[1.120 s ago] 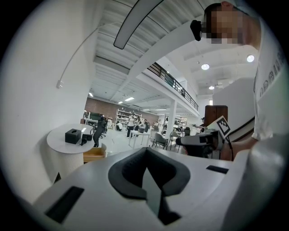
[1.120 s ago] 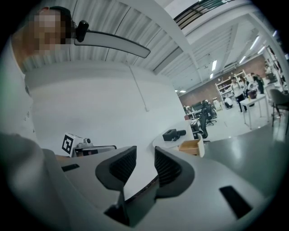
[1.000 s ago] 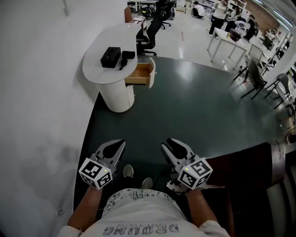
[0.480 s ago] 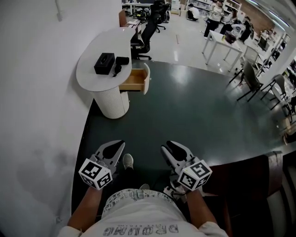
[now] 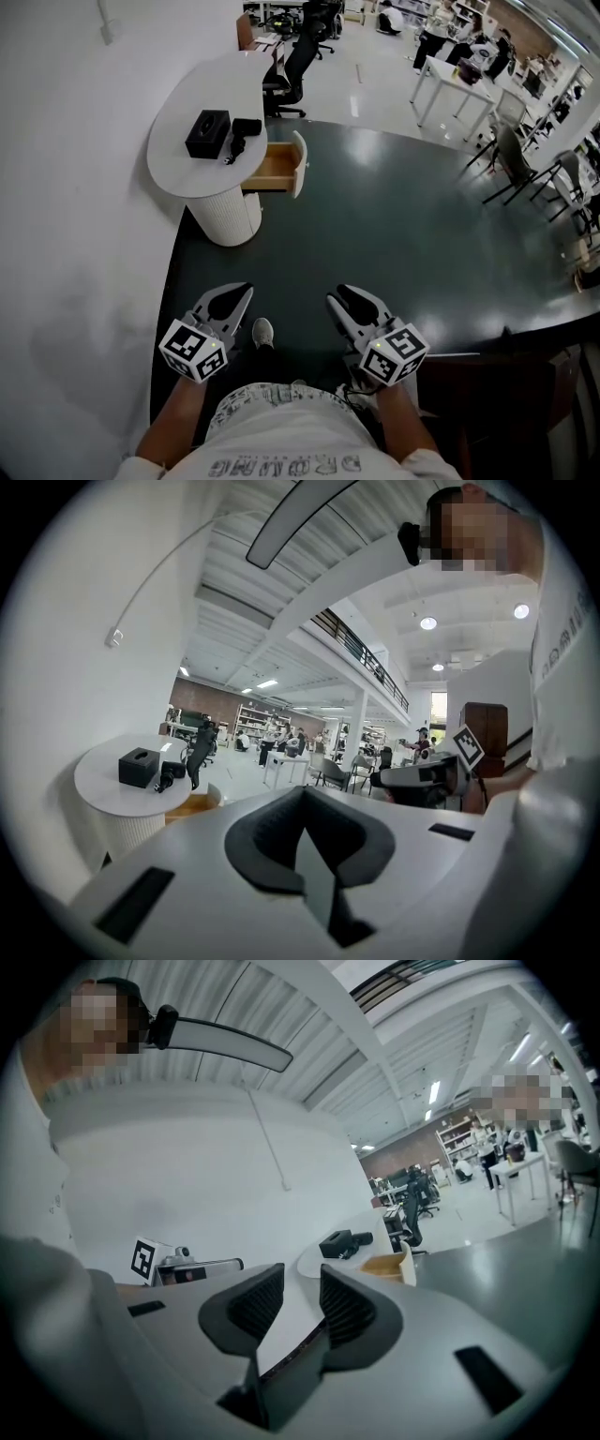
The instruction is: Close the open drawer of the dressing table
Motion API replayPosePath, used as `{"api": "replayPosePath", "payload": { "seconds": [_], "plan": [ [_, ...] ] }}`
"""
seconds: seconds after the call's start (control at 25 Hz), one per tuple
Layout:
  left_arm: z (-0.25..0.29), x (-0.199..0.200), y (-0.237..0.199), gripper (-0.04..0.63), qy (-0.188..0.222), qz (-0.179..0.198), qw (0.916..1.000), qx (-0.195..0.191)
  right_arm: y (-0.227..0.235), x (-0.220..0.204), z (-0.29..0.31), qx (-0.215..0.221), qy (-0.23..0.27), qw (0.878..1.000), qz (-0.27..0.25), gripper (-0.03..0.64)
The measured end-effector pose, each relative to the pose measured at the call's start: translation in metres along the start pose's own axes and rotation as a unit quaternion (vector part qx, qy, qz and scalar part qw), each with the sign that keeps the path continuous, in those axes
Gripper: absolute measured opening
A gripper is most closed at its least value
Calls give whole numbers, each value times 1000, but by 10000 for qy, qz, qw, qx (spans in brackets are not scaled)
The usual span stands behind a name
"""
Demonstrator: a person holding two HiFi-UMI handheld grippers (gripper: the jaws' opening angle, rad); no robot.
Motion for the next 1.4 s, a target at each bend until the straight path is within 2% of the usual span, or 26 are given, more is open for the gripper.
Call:
{"api": "replayPosePath", "payload": {
  "seconds": [0.8, 1.4],
  "plan": [
    [41, 49, -169, 15, 17, -121, 9994, -334, 6, 56, 160, -387, -109, 9992, -52, 127],
    [72, 68, -231, 15, -19, 25, 9985, -546, 22, 79, 227, -546, -110, 9984, -65, 123]
  ]
}}
Point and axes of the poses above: the fingertips, and each gripper's own axes: z forward along the fingers, y to its right, x out of its top, the point moved 5 cm from there along -z, backward along the fingers, and after that the axes turned 7 degrees about -x, right-handed, at the moved point
